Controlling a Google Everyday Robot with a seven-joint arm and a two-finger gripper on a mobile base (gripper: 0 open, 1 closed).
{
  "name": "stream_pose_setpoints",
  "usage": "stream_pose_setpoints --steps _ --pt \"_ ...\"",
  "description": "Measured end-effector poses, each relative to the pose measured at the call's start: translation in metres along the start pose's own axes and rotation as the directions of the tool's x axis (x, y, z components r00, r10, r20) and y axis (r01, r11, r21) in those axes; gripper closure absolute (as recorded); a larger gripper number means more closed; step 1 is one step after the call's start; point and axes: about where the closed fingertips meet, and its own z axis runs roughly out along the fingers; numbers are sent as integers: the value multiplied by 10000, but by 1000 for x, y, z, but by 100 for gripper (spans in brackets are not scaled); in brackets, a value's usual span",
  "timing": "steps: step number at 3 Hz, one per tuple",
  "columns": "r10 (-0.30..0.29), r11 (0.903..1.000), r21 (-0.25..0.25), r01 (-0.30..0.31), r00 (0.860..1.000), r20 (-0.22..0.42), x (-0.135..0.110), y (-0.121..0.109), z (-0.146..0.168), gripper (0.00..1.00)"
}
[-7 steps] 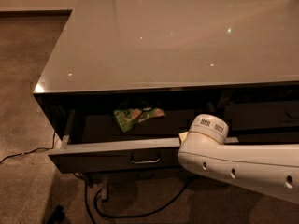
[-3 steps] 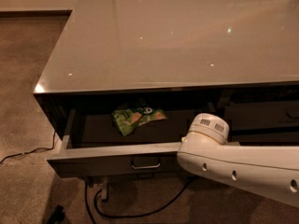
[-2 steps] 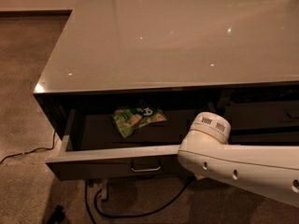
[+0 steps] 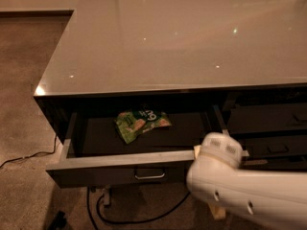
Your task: Open top drawer
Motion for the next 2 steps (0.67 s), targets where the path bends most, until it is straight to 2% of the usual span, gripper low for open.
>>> stream_pose_setpoints --steps 1,2 --pt "474 9978 -451 -483 9987 -207 5 28 -1 0" --pt "304 9995 -87 -306 9994 -151 1 20 -4 0"
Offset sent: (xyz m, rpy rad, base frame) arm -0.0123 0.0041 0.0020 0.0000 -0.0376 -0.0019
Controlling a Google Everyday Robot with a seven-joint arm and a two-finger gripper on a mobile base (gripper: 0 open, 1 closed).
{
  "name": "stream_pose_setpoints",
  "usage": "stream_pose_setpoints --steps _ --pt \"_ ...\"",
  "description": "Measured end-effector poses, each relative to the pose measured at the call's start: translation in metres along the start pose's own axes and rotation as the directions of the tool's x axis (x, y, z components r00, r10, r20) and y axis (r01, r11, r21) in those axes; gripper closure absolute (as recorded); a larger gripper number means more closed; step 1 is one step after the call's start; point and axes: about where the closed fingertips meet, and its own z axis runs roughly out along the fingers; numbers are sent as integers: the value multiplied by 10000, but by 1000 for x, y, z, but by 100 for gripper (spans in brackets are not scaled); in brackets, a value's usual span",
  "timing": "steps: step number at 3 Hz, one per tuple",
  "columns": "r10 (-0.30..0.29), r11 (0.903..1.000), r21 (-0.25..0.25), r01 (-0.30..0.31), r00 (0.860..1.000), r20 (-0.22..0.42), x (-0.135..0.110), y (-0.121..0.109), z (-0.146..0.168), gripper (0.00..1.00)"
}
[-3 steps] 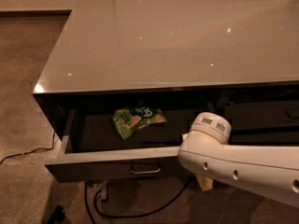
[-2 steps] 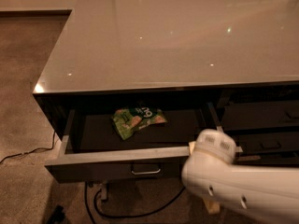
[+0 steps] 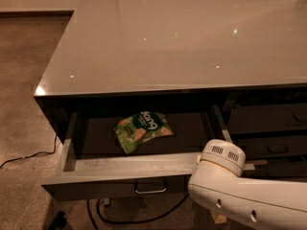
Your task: Open top drawer
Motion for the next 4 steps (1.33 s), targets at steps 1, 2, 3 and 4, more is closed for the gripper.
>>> stream_pose_setpoints --steps 1,2,3,4 --pt "34 9974 722 -81 9979 646 -4 -26 -16 0" --pt "218 9869 1541 -480 9856 1674 -1 -62 -42 0" --pt "1367 9601 1941 -2015 9432 3027 26 -103 -53 0" --pt "1454 9467 2213 -2342 9234 3553 29 -126 -72 0"
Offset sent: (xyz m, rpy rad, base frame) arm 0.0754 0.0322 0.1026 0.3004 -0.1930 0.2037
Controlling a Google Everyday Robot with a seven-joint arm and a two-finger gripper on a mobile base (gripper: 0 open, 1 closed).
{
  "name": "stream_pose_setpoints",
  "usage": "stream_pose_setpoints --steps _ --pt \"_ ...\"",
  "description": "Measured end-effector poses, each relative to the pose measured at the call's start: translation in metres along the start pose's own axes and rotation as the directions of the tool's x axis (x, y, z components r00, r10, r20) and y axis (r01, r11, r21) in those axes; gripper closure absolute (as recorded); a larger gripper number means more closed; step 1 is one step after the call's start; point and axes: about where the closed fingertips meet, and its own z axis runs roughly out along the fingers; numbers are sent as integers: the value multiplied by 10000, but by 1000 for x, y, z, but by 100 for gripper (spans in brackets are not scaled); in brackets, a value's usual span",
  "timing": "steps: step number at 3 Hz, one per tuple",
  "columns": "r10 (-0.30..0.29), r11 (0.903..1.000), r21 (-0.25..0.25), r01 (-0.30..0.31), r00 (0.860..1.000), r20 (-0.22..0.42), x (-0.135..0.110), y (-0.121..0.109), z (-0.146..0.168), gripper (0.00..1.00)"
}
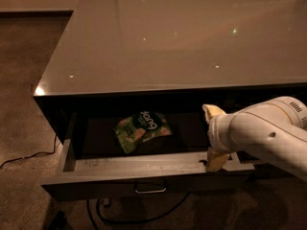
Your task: Open top drawer
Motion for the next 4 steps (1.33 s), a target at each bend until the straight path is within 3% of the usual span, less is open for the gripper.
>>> stream_pose_setpoints --steps 2,4 --pt "37 10000 65 -38 9999 148 -2 2 -1 0" --pt "36 9998 207 -51 9975 705 -8 -13 6 41"
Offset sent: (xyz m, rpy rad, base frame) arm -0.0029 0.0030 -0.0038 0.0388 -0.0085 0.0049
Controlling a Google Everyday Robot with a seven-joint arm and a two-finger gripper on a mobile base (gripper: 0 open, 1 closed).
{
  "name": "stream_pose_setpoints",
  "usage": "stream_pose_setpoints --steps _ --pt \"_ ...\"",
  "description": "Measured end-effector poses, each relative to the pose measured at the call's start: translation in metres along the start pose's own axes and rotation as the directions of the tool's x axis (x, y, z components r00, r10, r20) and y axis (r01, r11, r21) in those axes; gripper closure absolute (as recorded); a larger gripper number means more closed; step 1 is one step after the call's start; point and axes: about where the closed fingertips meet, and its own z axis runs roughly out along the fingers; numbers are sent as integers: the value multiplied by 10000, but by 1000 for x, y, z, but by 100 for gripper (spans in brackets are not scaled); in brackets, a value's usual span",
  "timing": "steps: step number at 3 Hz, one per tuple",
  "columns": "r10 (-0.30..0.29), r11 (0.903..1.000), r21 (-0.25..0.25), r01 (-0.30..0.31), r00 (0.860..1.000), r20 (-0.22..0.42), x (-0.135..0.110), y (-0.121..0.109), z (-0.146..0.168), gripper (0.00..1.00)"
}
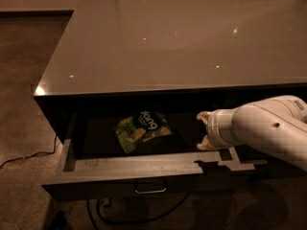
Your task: Open top drawer
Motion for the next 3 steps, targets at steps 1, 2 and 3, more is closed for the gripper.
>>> stream_pose_setpoints --steps 1,2,3 --pt "-59 10000 -46 59 9999 82 -1 -10 2 64" --pt "-213 9980 -598 227 9995 231 -8 -6 21 87" --pt "-491 9930 -1062 520 9984 297 -16 6 38 100"
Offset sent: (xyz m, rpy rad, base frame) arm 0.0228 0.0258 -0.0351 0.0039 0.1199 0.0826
